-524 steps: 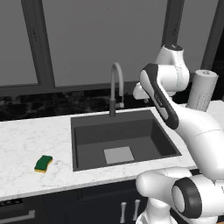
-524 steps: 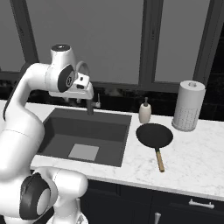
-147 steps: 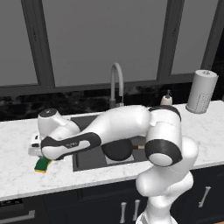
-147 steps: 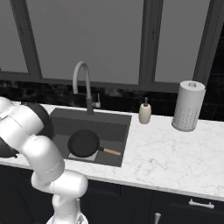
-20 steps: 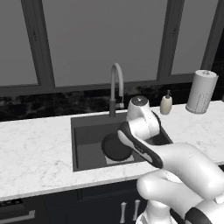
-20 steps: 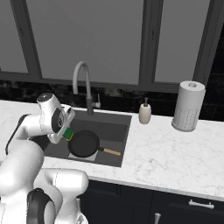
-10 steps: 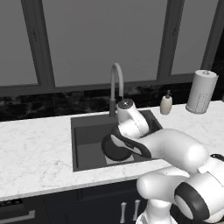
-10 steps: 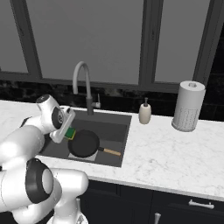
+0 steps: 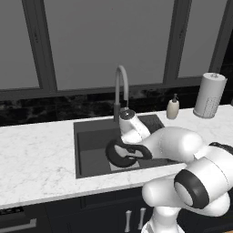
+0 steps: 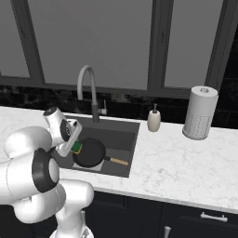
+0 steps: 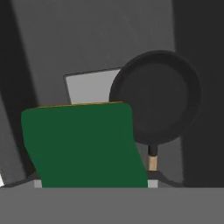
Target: Pick the pan and sponge and place them into the sink. Then turn on the water.
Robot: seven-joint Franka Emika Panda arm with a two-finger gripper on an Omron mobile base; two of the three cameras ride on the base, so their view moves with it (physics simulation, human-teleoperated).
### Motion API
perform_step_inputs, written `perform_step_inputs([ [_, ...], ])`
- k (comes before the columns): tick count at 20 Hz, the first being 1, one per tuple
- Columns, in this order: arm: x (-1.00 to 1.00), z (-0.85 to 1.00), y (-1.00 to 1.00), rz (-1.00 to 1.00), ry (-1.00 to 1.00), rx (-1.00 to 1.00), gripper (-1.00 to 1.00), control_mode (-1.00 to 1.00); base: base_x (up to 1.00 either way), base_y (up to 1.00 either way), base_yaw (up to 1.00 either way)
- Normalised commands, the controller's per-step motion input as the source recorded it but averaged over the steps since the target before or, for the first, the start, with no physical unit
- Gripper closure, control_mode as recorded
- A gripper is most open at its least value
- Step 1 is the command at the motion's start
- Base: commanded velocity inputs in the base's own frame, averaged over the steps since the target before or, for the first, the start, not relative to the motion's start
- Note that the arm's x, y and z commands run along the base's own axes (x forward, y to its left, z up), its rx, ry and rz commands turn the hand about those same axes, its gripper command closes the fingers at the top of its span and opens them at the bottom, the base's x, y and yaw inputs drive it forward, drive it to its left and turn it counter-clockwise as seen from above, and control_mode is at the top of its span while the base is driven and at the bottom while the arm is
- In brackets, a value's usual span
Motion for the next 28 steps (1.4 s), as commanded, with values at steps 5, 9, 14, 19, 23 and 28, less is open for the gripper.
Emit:
perform_step_inputs([
  [5,0.23,-0.4,0.17,0.0,0.04,-0.01,1.0,-1.0,0.0,0.0,0.0],
  [9,0.39,-0.32,0.28,0.0,0.07,-0.04,1.0,-1.0,0.0,0.0,0.0],
  [14,0.57,-0.26,0.32,0.0,0.03,-0.05,1.0,-1.0,0.0,0.0,0.0],
  [19,0.58,-0.27,0.2,0.0,0.03,-0.04,1.0,-1.0,0.0,0.0,0.0],
  [23,0.47,-0.53,0.01,0.0,0.03,-0.04,1.0,-1.0,0.0,0.0,0.0],
  [28,0.4,-0.55,0.0,0.0,0.0,0.0,1.0,-1.0,0.0,0.0,0.0],
])
